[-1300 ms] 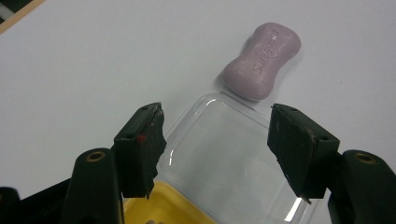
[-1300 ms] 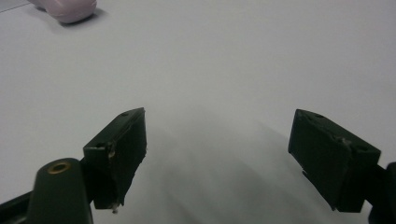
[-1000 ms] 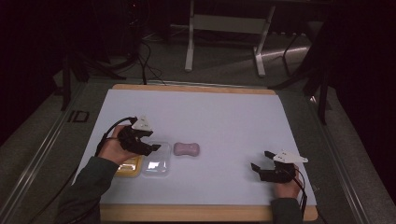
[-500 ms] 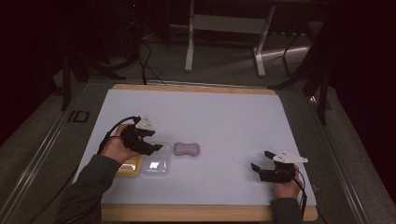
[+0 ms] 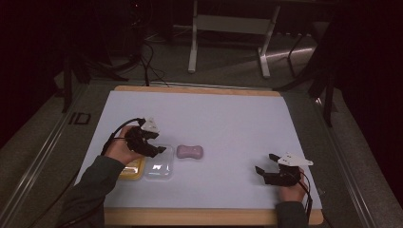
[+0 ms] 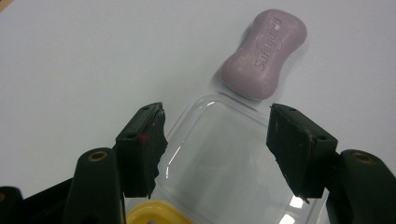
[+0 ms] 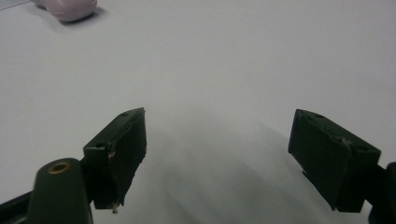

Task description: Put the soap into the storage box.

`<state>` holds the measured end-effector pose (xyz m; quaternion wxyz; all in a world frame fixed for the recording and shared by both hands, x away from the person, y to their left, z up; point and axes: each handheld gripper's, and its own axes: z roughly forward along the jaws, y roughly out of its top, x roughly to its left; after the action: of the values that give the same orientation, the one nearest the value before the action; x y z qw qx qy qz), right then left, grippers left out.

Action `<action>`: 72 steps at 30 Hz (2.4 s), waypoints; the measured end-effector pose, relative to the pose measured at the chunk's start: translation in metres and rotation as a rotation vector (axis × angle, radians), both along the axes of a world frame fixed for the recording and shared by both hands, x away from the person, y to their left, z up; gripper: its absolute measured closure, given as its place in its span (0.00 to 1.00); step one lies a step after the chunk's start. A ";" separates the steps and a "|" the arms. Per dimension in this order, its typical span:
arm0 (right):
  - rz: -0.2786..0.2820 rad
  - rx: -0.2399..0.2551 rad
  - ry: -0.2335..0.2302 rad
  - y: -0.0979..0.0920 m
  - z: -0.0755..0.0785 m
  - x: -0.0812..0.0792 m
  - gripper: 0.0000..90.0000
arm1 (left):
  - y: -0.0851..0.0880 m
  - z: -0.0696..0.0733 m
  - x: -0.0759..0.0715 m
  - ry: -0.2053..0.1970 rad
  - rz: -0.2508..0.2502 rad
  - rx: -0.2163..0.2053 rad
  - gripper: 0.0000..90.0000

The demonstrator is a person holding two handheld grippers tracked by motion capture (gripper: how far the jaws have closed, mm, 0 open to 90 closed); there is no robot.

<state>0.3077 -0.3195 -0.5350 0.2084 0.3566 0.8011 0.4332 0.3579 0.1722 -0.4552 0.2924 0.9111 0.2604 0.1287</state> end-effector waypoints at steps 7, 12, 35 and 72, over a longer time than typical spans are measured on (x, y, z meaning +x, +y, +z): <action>0.001 -0.002 0.000 0.000 0.000 0.000 0.21 | -0.007 -0.003 0.004 0.009 -0.016 0.022 0.42; 0.001 -0.002 0.000 0.000 0.000 0.000 0.21 | -0.011 -0.004 0.006 0.018 -0.033 0.035 0.42; 0.003 -0.003 0.001 0.000 0.000 0.000 0.21 | -0.032 -0.008 0.015 0.041 -0.086 0.069 0.41; 0.007 -0.003 0.004 0.001 0.000 0.000 0.21 | -0.062 -0.018 0.020 0.068 -0.171 0.120 0.39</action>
<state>0.3081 -0.3188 -0.5352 0.2058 0.3542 0.8035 0.4319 0.3784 0.1107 -0.4736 0.2382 0.9497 0.1832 0.0879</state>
